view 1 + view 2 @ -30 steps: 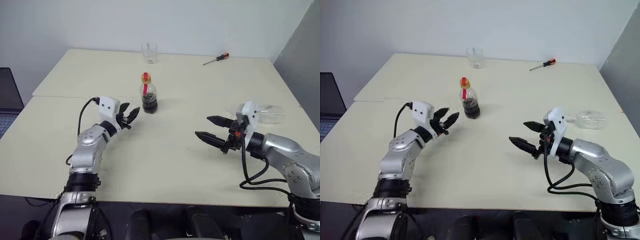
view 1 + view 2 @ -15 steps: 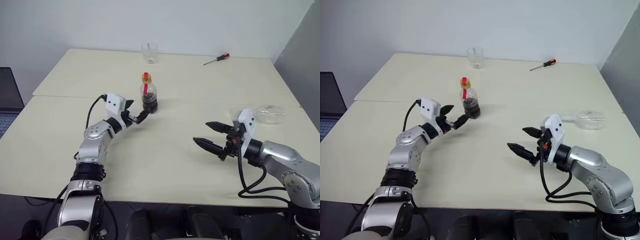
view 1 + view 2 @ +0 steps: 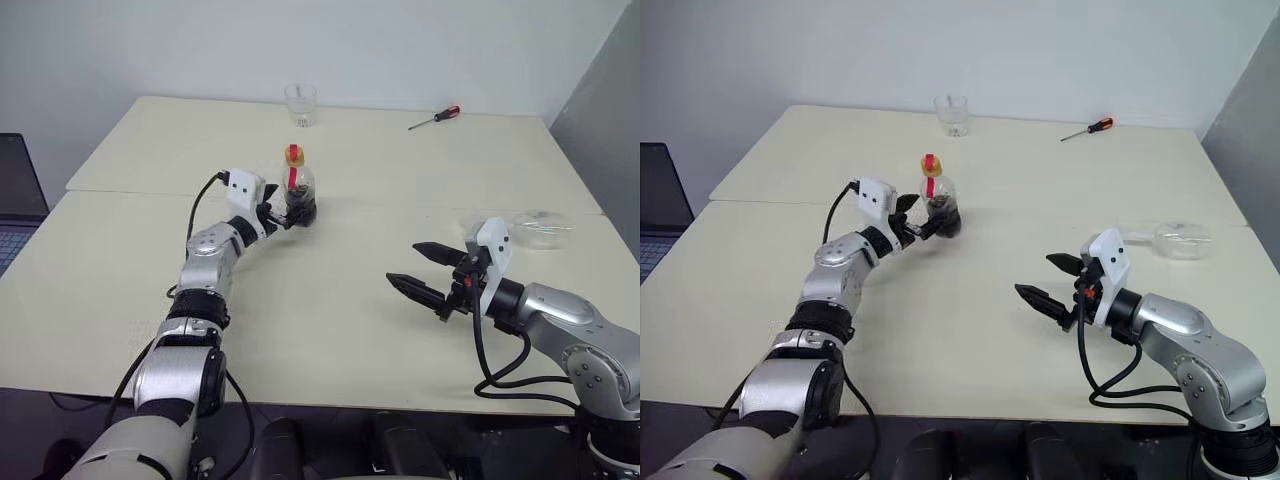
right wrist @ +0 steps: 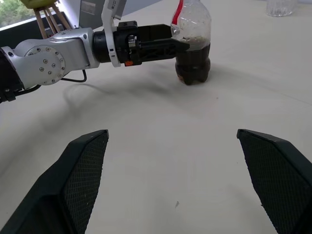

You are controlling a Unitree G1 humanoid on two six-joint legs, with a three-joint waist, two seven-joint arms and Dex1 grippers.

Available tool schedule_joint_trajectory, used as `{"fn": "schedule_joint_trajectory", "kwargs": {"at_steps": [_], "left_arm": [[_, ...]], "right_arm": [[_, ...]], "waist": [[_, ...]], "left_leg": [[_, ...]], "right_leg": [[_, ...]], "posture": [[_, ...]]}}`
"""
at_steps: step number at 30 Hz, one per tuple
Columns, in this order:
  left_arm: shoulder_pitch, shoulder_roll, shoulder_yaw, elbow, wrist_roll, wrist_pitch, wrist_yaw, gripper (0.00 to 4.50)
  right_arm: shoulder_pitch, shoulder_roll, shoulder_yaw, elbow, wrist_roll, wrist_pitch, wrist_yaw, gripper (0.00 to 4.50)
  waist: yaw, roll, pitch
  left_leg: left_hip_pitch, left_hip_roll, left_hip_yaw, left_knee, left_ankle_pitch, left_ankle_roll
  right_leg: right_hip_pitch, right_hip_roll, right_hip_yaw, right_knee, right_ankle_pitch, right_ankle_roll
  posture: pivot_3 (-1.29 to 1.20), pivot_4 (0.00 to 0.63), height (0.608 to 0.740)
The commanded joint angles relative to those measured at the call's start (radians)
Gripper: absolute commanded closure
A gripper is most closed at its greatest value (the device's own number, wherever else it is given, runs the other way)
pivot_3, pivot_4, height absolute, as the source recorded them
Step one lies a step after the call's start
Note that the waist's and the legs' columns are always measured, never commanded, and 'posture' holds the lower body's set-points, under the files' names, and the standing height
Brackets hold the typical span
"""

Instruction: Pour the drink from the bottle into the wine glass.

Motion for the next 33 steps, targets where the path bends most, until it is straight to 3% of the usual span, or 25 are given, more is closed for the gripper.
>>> {"fn": "schedule_joint_trajectory", "kwargs": {"at_steps": [1,12,26,33], "left_arm": [[-0.058,-0.017,0.020,0.054,-0.007,-0.057,-0.011,0.02],[-0.157,-0.025,0.018,0.260,0.061,-0.174,0.067,0.02],[-0.276,-0.076,0.054,0.388,0.106,-0.162,0.074,0.02],[-0.276,-0.076,0.055,0.404,0.150,-0.150,0.149,1.69]], "right_arm": [[0.006,-0.002,-0.020,-0.056,0.014,-0.010,-0.009,0.00],[0.017,-0.009,-0.035,-0.080,0.017,-0.001,-0.035,0.00],[0.011,-0.017,-0.055,-0.109,0.042,0.033,-0.066,0.00],[0.001,-0.037,-0.068,-0.108,0.048,0.042,-0.074,0.00]], "waist": [[0.000,0.000,0.000],[0.000,0.000,0.000],[-0.001,0.000,0.000],[0.000,0.000,0.000]], "left_leg": [[0.000,0.000,0.000,0.000,0.000,0.000],[0.000,0.000,-0.001,0.000,0.000,0.000],[-0.001,0.000,-0.001,0.000,0.000,0.000],[-0.001,-0.001,-0.001,0.001,0.000,0.000]], "right_leg": [[0.000,0.000,0.000,0.000,0.000,0.000],[0.000,0.000,-0.001,0.000,0.000,0.000],[0.000,0.000,-0.002,0.000,0.000,0.000],[0.000,-0.001,-0.003,0.000,0.000,0.000]], "posture": [[0.00,0.150,0.740],[0.00,0.150,0.740],[0.00,0.150,0.740],[0.00,0.150,0.740]]}}
